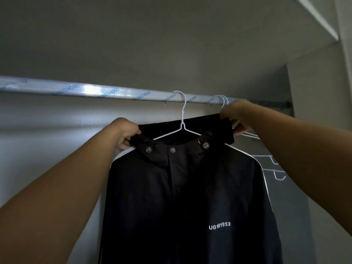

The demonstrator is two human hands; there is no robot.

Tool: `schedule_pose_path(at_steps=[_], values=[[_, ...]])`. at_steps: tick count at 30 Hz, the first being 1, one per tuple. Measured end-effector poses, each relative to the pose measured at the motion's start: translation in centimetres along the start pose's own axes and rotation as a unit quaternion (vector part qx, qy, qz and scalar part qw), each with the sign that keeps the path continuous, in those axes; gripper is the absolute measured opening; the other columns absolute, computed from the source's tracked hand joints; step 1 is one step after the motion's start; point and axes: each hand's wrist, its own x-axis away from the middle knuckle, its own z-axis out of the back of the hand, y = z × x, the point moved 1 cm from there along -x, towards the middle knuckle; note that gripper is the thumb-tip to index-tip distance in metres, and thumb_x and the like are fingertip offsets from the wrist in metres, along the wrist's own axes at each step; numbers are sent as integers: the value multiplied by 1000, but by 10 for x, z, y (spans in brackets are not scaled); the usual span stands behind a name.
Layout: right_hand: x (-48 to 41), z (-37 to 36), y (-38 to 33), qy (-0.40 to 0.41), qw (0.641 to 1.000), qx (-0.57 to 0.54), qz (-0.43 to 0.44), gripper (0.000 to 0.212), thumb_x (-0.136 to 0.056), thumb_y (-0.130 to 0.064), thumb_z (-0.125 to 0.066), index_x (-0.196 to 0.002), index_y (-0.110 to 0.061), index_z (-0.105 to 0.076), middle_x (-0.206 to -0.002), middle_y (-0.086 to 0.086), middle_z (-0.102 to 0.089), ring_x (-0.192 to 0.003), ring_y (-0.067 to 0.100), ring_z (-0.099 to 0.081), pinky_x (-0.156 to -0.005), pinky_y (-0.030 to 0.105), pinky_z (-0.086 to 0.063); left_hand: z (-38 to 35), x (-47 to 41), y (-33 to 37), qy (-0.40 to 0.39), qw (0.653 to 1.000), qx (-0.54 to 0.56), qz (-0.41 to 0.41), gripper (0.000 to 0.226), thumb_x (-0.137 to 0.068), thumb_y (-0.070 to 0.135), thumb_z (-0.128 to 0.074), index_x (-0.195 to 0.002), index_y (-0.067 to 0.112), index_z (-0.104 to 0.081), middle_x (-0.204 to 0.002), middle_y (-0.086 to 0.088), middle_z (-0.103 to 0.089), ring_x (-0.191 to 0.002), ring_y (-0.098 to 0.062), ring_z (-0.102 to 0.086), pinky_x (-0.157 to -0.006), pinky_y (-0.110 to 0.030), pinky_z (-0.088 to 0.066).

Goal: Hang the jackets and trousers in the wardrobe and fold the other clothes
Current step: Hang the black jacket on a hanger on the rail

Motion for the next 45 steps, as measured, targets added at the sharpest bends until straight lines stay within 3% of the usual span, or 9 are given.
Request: schedule_pose_path(at_steps=[7,11,14,18,24,27,30,37,45], values=[[19,-14,-25,159,926,316,130,48,-83,-20,-60,-131,-17,-53,-94,4,-58,-91,31,-60,-73,35,-44,-9,10,20,165,977,-104,-84,7,-77,10,-75,-83,9,-73,-88,-10,-72,-70,-27,-69,-49,-25,-50],[13,-25,-26,99,946,289,105,73,-86,-13,-65,-151,-13,-30,-144,7,-47,-129,32,-52,-88,39,-44,-21,12,17,163,970,-118,-138,30,-84,3,-62,-99,22,-79,-114,-3,-72,-102,-26,-67,-87,-27,-53],[11,-19,-20,77,937,334,65,53,-92,-17,-62,-141,-10,-45,-137,14,-53,-124,35,-56,-94,41,-49,-17,7,4,128,975,-144,-113,28,-84,7,-63,-100,24,-79,-112,1,-72,-87,-20,-65,-78,-28,-53],[-1,-10,-7,-15,950,310,34,23,-100,-14,-53,-80,-3,-52,-77,13,-56,-63,23,-54,-56,28,-45,6,-4,-13,147,982,-121,-9,24,-64,22,-90,-69,10,-70,-58,-6,-69,-41,-19,-63,-41,-20,-44],[2,-10,1,71,993,52,83,4,-86,-6,-62,-85,-4,-60,-79,15,-66,-51,25,-62,-36,21,-45,-3,-11,-18,97,992,69,-42,12,-73,7,-75,-72,5,-63,-75,-12,-68,-65,-27,-68,-42,-25,-49],[22,-20,8,117,981,-15,152,23,-91,-23,-56,-90,-3,-66,-75,11,-69,-62,28,-67,-54,30,-57,-3,-2,-37,165,966,174,-100,6,-77,15,-52,-81,11,-51,-75,-7,-61,-61,-26,-66,-40,-29,-49],[47,-39,37,185,956,46,222,38,-98,-43,-42,-94,-10,-61,-84,8,-63,-83,32,-57,-73,38,-45,-18,10,-85,235,951,146,-140,8,-89,30,-47,-87,22,-48,-83,1,-66,-72,-22,-67,-64,-37,-52],[62,-54,91,317,886,205,270,46,-106,-54,-19,-77,-24,-39,-79,13,-67,-73,41,-65,-60,38,-39,-47,21,-141,238,950,49,-197,44,-108,39,-33,-68,20,-35,-64,0,-47,-59,-11,-44,-61,-36,-31],[52,-45,118,319,884,239,245,55,-103,-57,-10,-83,-24,-49,-75,16,-63,-75,42,-66,-63,41,-40,-43,21,-155,226,952,-17,-206,47,-106,46,-27,-67,23,-40,-63,3,-50,-61,-11,-50,-64,-34,-35]])
